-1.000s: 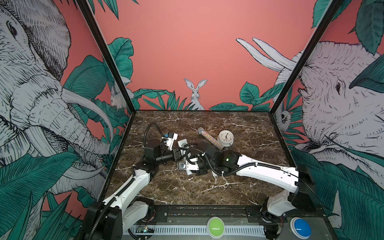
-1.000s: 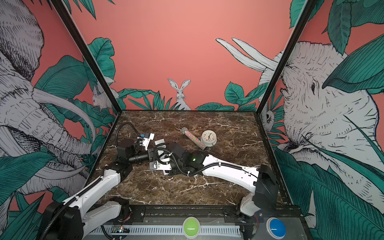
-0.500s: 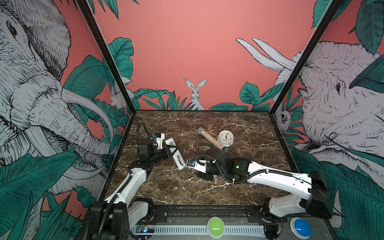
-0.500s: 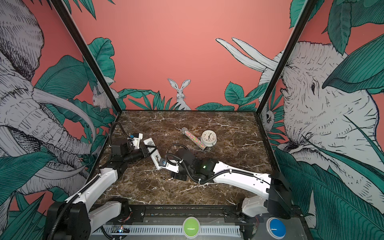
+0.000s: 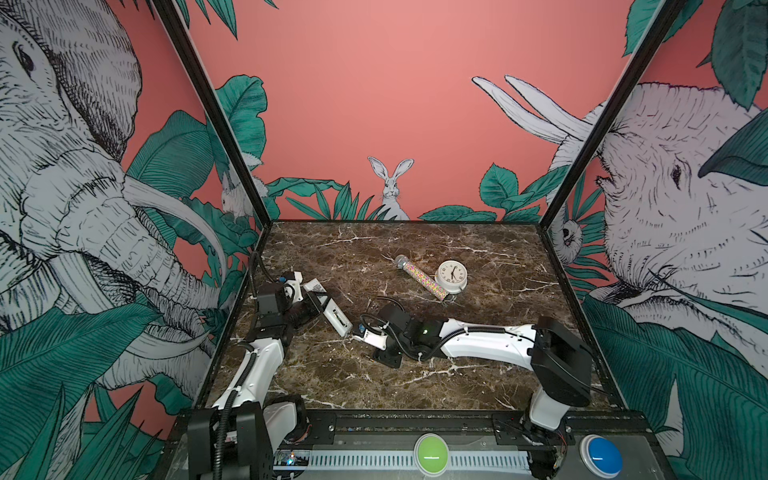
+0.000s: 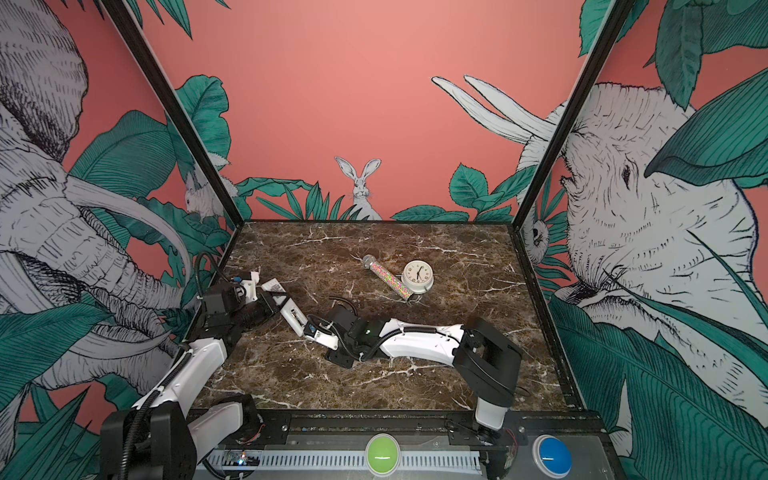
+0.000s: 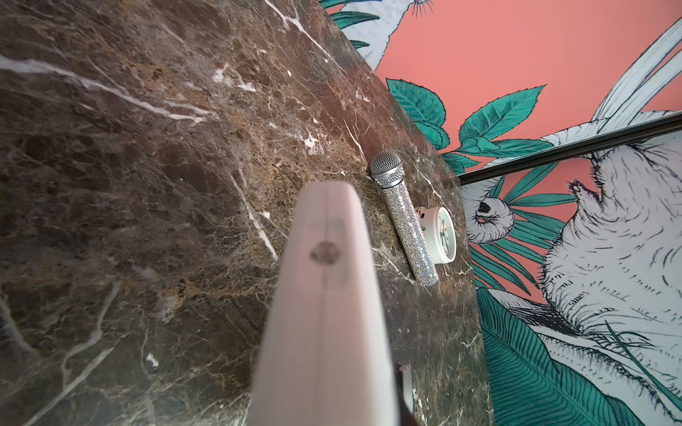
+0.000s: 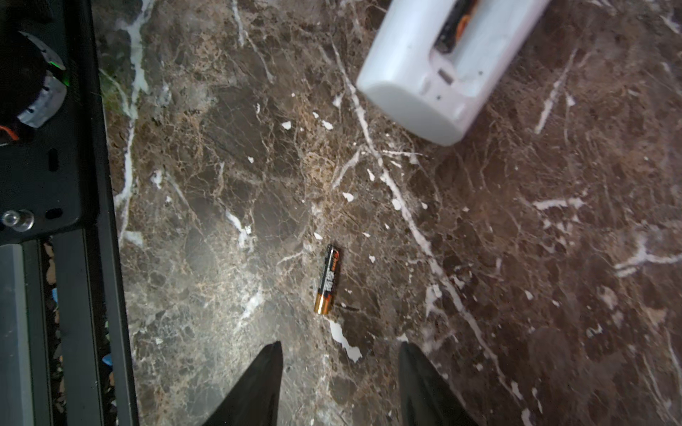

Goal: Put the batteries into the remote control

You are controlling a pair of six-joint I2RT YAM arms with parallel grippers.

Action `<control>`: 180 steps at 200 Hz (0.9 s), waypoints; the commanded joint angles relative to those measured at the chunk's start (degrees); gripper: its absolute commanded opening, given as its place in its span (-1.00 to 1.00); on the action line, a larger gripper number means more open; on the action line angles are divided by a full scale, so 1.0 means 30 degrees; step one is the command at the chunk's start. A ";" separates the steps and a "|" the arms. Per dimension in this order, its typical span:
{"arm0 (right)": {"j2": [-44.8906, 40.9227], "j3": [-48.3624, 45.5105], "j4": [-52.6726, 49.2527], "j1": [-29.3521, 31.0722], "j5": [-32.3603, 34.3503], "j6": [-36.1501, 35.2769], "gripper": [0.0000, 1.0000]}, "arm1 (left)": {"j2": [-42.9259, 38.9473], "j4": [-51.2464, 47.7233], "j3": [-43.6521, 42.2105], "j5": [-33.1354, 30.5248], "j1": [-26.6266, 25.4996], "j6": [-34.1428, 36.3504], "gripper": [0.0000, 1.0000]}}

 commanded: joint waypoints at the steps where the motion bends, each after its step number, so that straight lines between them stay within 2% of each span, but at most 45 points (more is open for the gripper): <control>1: 0.1146 0.1539 -0.0706 0.0105 -0.0914 -0.1687 0.06 | -0.0331 0.0644 -0.0221 0.0379 0.0402 -0.0219 -1.00; 41: 0.3072 0.3351 -0.1965 -0.0011 -0.1450 -0.3218 0.02 | -0.0754 0.0642 -0.0245 0.0732 0.1216 -0.0463 -1.00; 97: 0.4402 0.3587 -0.1892 -0.0367 -0.2602 -0.3223 -0.04 | -0.0640 0.0557 0.0008 0.0986 0.1450 -0.0465 -1.00; 180: 0.5951 0.4292 -0.2996 -0.0734 -0.2571 -0.4003 -0.22 | -0.0836 0.0425 -0.0101 0.1046 0.1683 -0.0367 -1.00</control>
